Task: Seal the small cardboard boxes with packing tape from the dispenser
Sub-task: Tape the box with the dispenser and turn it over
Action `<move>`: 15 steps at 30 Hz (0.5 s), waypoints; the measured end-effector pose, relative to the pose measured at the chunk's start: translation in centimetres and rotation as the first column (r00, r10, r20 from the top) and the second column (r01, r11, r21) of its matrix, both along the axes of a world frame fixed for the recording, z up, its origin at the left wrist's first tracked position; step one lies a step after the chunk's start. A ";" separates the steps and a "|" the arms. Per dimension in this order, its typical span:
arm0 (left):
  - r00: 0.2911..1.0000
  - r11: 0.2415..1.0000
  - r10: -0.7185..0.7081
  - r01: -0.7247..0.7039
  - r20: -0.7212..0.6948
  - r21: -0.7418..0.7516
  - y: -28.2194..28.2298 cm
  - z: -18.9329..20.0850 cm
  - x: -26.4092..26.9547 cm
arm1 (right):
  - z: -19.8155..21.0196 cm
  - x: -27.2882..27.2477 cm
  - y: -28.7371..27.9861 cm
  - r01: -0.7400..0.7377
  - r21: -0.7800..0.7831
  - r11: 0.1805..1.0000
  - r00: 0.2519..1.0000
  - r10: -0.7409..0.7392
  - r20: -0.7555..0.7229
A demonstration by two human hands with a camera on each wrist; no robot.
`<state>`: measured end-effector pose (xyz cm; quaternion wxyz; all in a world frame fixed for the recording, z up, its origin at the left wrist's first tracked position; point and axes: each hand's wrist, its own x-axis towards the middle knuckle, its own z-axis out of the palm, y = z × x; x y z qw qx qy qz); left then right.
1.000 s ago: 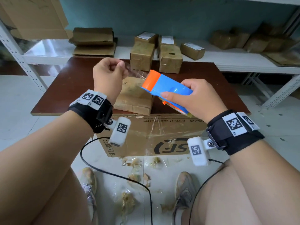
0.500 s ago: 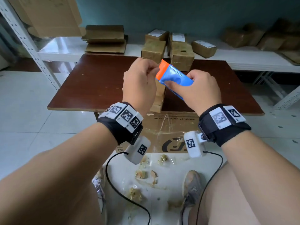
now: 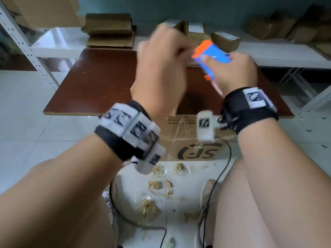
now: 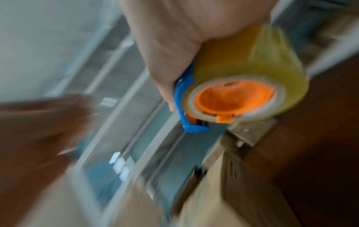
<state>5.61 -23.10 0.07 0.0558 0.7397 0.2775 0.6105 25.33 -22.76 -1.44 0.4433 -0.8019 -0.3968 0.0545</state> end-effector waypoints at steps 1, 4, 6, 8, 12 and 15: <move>0.999 0.996 -0.053 0.054 -0.013 0.070 -2.0 0.3 0.3 | -0.3 1.7 0.2 0.050 0.025 0.998 0.995 -0.048 -0.082; 0.986 0.986 -0.167 0.167 -0.001 -0.002 -3.2 -0.7 0.0 | -0.7 4.1 0.8 0.073 0.101 0.992 0.991 -0.061 -0.117; 0.994 0.975 -0.109 0.112 0.021 -0.190 -0.3 -1.8 -1.2 | -1.1 3.6 1.6 0.012 0.048 0.999 1.000 -0.010 -0.025; 0.998 0.928 -0.060 0.056 0.000 -0.368 2.5 -2.3 -2.6 | -2.1 2.6 2.3 -0.063 -0.080 0.995 0.997 0.066 0.046; 0.999 0.815 -0.037 0.047 0.028 -0.578 5.2 -2.6 -4.0 | -4.1 1.2 3.3 -0.141 -0.435 0.890 0.976 0.198 0.090; 0.973 0.646 -0.003 0.179 0.233 -0.742 6.2 -3.2 -4.6 | -3.5 -1.1 3.0 -0.105 -0.471 0.876 0.937 0.246 0.249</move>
